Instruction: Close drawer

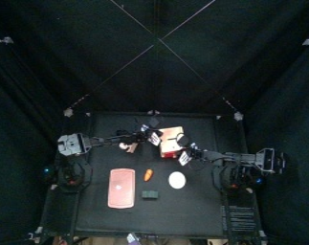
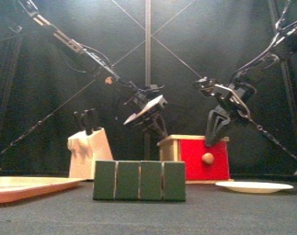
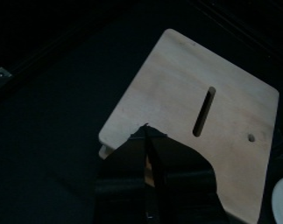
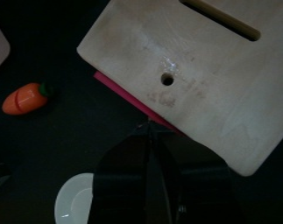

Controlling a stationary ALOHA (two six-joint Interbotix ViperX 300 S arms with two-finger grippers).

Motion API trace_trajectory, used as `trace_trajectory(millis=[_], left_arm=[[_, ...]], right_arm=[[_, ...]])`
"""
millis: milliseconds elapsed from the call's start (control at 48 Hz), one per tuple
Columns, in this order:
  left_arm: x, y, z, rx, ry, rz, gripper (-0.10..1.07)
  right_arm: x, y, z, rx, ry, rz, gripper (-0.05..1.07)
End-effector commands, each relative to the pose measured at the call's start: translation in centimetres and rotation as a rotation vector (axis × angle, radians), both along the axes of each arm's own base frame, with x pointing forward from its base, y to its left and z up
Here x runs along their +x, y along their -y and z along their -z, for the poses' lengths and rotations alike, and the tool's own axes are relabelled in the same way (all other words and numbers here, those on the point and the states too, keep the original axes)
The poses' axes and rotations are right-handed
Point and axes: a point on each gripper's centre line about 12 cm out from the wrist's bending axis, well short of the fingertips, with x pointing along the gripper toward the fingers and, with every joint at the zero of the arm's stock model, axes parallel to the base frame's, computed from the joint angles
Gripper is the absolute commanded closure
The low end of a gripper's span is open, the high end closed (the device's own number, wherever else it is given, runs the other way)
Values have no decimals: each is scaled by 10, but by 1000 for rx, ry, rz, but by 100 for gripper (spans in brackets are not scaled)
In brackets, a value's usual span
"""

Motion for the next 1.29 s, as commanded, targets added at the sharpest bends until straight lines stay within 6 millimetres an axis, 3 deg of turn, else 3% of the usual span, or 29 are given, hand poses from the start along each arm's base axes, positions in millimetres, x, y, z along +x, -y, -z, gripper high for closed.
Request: trace_trajectory(millis=[0, 458, 792, 979, 1167, 1271], left_arm=[[3, -3, -10, 10, 24, -3, 61], [0, -4, -11, 3, 5, -28, 61], [1, 17, -61, 91, 91, 52, 61], [-3, 54, -68, 94, 103, 129, 61], [-2, 101, -74, 90, 149, 258, 61], [-1, 120, -72, 78, 163, 310, 61]], right_arm=[[6, 5, -10, -14, 30, 5, 51], [15, 7, -10, -32, 19, -13, 51], [8, -19, -39, -76, 127, -104, 51], [-1, -30, -44, -85, 154, -131, 51], [-10, -39, -66, -106, 230, -153, 51], [-17, -46, -64, -106, 240, -170, 51]])
